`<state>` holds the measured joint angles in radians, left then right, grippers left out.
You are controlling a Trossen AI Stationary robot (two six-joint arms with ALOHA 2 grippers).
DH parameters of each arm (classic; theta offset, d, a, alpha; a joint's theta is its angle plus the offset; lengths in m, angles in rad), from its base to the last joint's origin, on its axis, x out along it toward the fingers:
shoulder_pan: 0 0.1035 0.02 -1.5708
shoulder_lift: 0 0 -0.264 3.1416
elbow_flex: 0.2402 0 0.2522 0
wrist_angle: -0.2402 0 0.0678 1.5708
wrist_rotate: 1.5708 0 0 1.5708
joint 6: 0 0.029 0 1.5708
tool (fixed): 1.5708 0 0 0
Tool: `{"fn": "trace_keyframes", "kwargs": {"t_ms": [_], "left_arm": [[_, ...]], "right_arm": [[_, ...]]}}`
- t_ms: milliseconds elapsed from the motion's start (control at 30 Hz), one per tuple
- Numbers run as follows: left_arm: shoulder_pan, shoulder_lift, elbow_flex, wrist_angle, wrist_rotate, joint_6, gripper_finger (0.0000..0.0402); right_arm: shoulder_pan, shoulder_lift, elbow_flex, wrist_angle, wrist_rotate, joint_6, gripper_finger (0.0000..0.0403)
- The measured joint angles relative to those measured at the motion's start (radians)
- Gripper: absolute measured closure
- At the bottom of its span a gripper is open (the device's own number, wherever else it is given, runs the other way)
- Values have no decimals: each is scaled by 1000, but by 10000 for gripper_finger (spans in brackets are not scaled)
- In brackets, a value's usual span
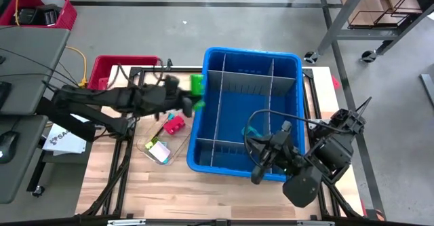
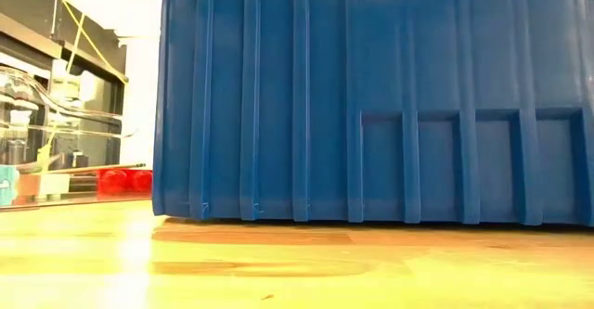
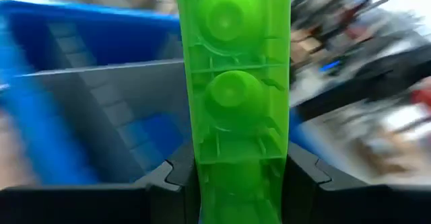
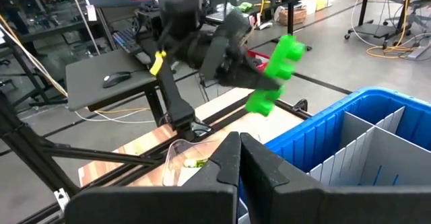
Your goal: Sort blocks
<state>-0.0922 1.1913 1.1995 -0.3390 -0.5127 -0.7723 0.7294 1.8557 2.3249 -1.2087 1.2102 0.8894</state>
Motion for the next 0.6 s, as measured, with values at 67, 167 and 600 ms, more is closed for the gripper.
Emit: {"fn": "trace_keyframes", "kwargs": {"t_ms": [67,167,600], "left_arm": [[13,63,0,128,66,7,278],[21,175,-2,227,169,-15,278],[57,397,-3,394,441,-95,75]], "right_arm": [[-6,0,0,0,-2,0,403],[-13,0,0,0,-15,0,403],[-9,0,0,4,-36,10,403]]}}
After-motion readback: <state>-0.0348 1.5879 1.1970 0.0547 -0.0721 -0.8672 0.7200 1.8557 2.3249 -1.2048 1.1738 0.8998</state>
